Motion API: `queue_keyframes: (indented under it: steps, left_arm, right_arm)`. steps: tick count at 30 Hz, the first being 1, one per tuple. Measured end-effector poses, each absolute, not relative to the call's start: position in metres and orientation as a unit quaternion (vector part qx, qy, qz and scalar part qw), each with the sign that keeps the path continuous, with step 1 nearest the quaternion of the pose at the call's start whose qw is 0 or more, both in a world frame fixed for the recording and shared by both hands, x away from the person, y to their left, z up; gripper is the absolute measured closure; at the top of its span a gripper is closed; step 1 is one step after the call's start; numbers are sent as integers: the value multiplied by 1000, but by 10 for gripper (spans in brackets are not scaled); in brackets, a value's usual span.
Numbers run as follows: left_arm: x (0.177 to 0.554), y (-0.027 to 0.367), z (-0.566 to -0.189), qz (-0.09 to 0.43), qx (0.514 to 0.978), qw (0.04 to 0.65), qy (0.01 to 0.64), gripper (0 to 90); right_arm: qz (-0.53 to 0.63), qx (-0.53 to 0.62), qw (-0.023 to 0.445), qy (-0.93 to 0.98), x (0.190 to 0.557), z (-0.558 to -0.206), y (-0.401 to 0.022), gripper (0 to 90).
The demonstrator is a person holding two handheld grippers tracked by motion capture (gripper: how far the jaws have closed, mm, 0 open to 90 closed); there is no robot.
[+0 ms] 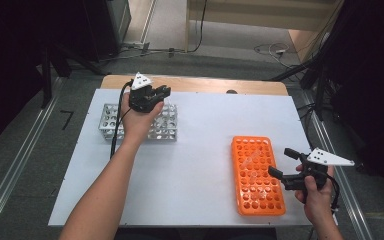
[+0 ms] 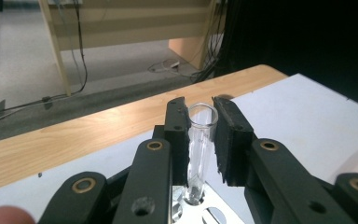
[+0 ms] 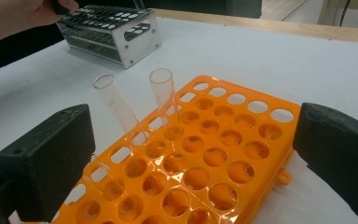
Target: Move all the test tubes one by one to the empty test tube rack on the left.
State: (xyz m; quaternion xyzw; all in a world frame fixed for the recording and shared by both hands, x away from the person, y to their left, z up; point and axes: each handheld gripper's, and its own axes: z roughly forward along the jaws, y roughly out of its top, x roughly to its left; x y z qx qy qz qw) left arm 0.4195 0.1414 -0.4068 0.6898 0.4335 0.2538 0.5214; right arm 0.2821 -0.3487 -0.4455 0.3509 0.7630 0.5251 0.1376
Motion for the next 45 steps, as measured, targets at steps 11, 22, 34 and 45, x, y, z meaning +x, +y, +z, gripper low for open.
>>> queue_keyframes:
  steps: [11, 22, 34, 45]
  left_arm:
    - [425, 130, -419, 256, 715, 485, 432, 752]
    - [432, 126, -431, 232, 730, 464, 446, 750]
    - [435, 125, -435, 218, 733, 452, 459, 743]
    - [427, 131, -428, 218, 715, 477, 462, 553]
  right_arm:
    - [525, 349, 138, 764, 282, -446, -348, 0]
    - [524, 348, 137, 765, 283, -446, -348, 0]
    - [523, 348, 135, 767, 283, -446, -346, 0]
    - [519, 348, 133, 769, 286, -447, -342, 0]
